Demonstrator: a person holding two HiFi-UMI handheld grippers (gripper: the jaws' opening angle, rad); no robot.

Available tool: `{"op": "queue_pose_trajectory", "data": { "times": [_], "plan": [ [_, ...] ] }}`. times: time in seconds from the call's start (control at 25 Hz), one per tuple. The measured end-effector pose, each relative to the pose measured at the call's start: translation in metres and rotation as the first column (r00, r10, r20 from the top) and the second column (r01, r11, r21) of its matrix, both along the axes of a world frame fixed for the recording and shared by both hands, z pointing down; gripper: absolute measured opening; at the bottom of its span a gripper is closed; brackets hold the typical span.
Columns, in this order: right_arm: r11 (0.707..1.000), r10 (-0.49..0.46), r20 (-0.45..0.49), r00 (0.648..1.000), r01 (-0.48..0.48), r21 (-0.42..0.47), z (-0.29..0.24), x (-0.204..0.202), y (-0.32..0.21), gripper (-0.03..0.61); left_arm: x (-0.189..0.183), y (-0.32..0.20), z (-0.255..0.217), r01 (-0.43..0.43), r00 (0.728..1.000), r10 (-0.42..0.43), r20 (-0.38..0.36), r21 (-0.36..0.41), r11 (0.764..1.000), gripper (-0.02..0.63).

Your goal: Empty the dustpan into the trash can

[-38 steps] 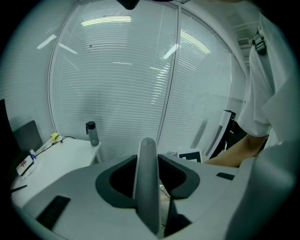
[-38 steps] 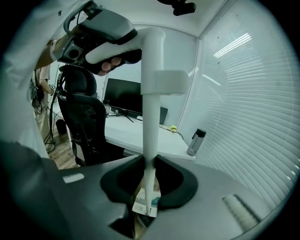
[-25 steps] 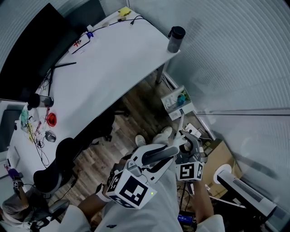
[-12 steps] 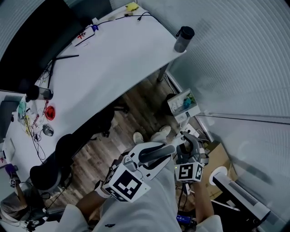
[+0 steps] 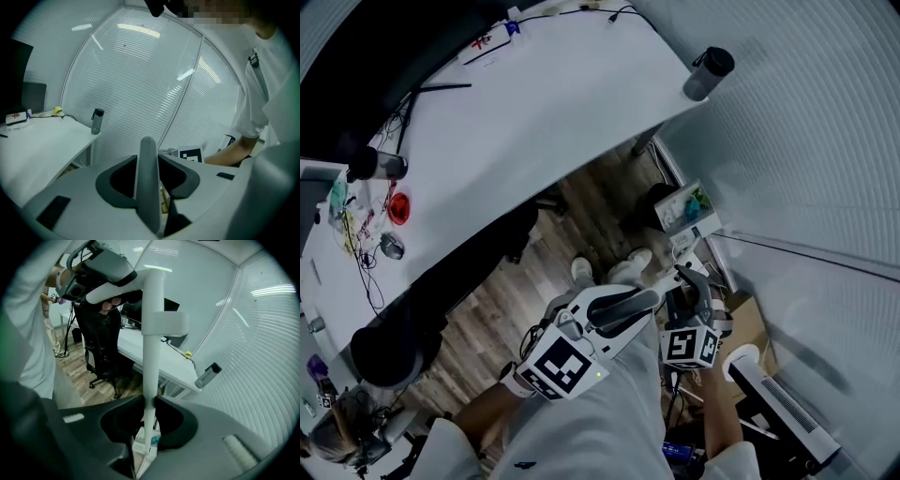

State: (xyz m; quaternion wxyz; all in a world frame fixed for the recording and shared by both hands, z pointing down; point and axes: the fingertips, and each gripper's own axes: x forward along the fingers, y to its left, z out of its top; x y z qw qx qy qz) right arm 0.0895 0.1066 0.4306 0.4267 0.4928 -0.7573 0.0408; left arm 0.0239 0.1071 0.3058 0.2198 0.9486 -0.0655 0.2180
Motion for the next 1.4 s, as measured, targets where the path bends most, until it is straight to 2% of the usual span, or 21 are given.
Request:
{"op": "queue_pose_trajectory", "data": {
  "times": [0.28, 0.6, 1.0, 1.4],
  "plan": [
    [0.999, -0.012, -0.008, 1.000, 0.012, -0.046, 0.020, -0.004, -0.010, 0.086, -0.003, -0.012, 0.019, 0.041, 0.998, -0.044, -0.048, -0.066, 0.997, 0.135],
    [0.995, -0.059, -0.030, 0.998, 0.056, -0.079, 0.030, -0.008, -0.018, 0.086, -0.012, -0.018, 0.032, 0.085, 0.995, -0.092, -0.049, -0.133, 0.988, 0.135],
    [0.984, -0.139, -0.038, 0.990, 0.134, -0.113, 0.043, -0.029, -0.028, 0.087, -0.037, -0.025, 0.049, 0.171, 0.983, -0.181, -0.029, -0.208, 0.963, 0.135],
    [0.968, -0.214, -0.025, 0.976, 0.209, -0.138, 0.055, -0.049, -0.035, 0.087, -0.060, -0.033, 0.064, 0.242, 0.969, -0.246, 0.008, -0.229, 0.943, 0.135]
  ]
}}
